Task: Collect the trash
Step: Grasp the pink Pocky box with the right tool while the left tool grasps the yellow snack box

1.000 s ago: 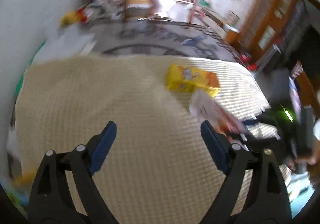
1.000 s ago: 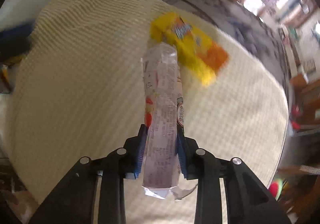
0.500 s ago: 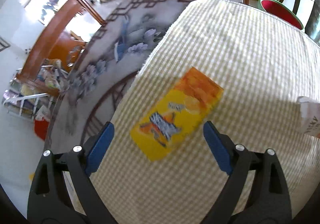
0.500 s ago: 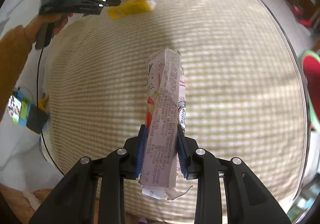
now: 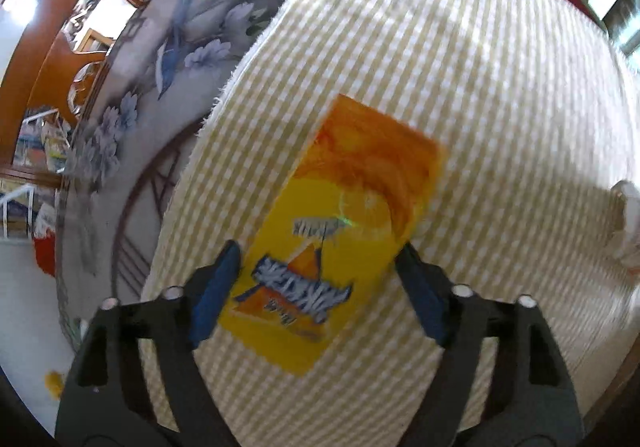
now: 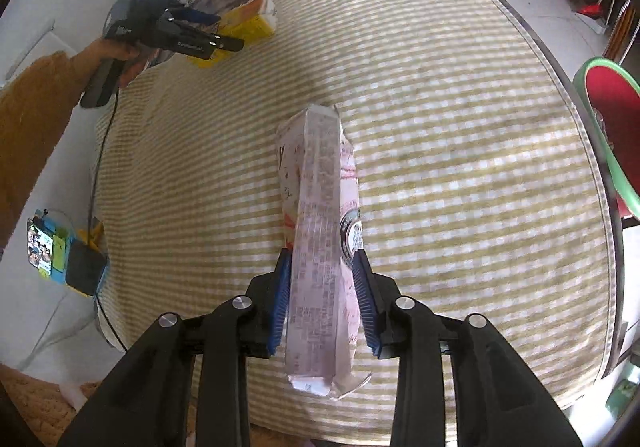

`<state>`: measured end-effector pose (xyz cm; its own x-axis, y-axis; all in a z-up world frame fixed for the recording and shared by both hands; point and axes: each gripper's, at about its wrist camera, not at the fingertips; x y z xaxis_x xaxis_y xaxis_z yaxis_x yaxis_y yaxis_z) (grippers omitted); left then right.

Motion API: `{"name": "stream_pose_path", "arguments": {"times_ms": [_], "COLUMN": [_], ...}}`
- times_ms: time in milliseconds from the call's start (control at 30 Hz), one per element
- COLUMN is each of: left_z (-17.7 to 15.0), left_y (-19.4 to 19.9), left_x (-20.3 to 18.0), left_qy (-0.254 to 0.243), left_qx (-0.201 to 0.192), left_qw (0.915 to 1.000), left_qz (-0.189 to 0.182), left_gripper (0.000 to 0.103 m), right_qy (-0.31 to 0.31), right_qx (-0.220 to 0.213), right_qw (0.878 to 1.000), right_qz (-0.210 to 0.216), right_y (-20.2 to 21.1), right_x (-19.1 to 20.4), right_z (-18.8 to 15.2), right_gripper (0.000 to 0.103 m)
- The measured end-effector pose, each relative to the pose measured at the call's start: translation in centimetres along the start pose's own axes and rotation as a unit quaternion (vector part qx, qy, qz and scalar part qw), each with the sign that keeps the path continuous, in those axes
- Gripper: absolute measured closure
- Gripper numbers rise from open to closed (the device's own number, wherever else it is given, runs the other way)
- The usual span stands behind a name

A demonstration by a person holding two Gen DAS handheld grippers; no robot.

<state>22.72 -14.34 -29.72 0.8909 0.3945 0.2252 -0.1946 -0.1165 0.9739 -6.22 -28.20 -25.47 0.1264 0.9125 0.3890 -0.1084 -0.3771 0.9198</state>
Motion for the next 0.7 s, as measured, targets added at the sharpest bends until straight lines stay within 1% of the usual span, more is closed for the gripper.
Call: {"name": "stream_pose_path", "arguments": {"times_ms": [67,133,200,233,267,300,367,433,533,633,700], "left_z": [-1.4,-3.0,-4.4,-5.4,-6.8,-7.9,-9.6,-11.6,-14.0,-14.8,-15.3], "left_y": [0.7,1.3,1.9,2.3,2.8,3.2,3.8,4.7,6.2,7.2,8.0], "left_x": [-1.1,-2.1,-2.6,-3.1,-3.5,-4.0,-4.8,-6.1,-7.5,-7.8,-8.0], "left_qy": [0.021,0.06,0.103,0.128,0.165,0.189,0.225,0.257,0.294,0.312,0.317], "left_qx": [-0.018,-0.034,-0.049,-0.056,-0.064,-0.07,-0.079,-0.091,-0.107,-0.124,-0.135], "left_qw": [0.9996,0.9975,0.9932,0.9895,0.9827,0.9773,0.9684,0.9594,0.9474,0.9398,0.9367], "left_qz": [-0.008,-0.012,-0.025,-0.037,-0.056,-0.066,-0.074,-0.073,-0.067,-0.063,-0.062], "left_gripper": [0.038,0.039,0.039,0.039,0.039,0.039,0.039,0.039,0.039,0.039,0.039], "right_qy": [0.004,0.009,0.019,0.022,0.025,0.027,0.031,0.033,0.038,0.035,0.032], "right_qx": [-0.003,0.0,0.004,0.005,0.006,0.007,0.01,0.011,0.011,0.009,0.008], "right_qw": [1.0,1.0,1.0,1.0,1.0,0.999,0.999,0.999,0.998,0.997,0.997], "right_qz": [-0.003,-0.005,-0.013,-0.015,-0.018,-0.019,-0.026,-0.031,-0.053,-0.062,-0.067], "right_y": [-0.1,-0.5,-0.8,-1.0,-1.2,-1.3,-1.8,-2.3,-2.8,-3.3,-3.5], "right_x": [0.3,0.8,1.2,1.4,1.7,1.8,2.5,3.2,4.0,4.6,4.8], "right_z": [0.4,1.0,1.3,1.4,1.5,1.5,1.7,1.8,1.6,1.7,1.8], "right_gripper": [0.058,0.056,0.055,0.055,0.055,0.055,0.055,0.053,0.05,0.048,0.046]}}
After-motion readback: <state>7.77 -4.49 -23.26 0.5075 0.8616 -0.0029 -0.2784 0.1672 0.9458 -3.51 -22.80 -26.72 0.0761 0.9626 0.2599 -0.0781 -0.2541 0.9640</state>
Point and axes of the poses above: each gripper's, at about its wrist camera, not at the fingertips, and y roughly against the way its jaws point, x to its left, z to its top, and after that the axes turned 11 degrees about x, right-handed
